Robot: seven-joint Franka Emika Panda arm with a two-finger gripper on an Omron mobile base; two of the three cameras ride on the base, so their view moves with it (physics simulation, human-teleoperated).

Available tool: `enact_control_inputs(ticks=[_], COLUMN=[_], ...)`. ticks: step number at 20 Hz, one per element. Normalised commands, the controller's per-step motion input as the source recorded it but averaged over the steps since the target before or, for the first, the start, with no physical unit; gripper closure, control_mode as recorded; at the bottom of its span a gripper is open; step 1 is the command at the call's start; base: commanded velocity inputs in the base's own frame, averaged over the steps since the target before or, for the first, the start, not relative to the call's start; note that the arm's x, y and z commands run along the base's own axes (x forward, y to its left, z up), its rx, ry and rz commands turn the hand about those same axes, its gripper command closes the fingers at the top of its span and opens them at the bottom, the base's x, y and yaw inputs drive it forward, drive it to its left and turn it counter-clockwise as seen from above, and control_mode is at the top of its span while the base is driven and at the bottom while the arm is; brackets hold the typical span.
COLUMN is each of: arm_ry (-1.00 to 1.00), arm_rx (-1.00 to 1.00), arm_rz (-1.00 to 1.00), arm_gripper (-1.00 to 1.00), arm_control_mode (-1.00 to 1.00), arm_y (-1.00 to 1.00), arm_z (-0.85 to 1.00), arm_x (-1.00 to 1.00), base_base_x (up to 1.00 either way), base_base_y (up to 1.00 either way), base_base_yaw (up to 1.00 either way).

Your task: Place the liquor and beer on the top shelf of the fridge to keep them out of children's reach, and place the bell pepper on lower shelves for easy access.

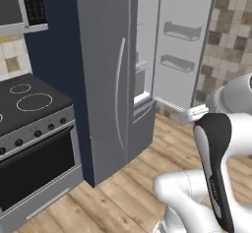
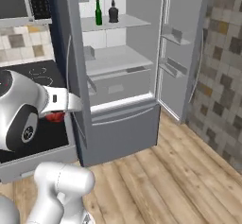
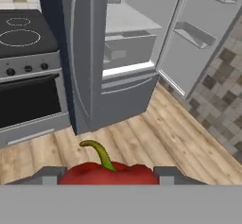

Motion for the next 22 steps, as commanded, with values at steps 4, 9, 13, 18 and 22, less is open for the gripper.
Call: enact_control_inputs(ticks=[4, 9, 13, 18, 22], arm_ry=[0.0, 0.0, 0.0, 0.0, 0.0], arm_rx=[0.0, 0.0, 0.0, 0.0, 0.0], arm_rz=[0.0, 0.0, 0.0, 0.0, 0.0], arm_gripper=[1.0, 1.0, 1.0, 1.0, 1.0], arm_control_mode=[1.0, 1.0, 1.0, 1.0, 1.0], arm_y=[0.0, 0.0, 0.0, 0.0, 0.0], arm_z=[0.0, 0.0, 0.0, 0.0, 0.0], arm_x=[0.0, 0.0, 0.0, 0.0, 0.0], base_base_x=[0.78, 0.79, 0.8, 0.85, 0.9], base_base_y=[-0.69, -0.64, -0.51, -0.27, -0.18], base_base_yaw=[0.14, 0.28, 0.37, 0.41, 0.45])
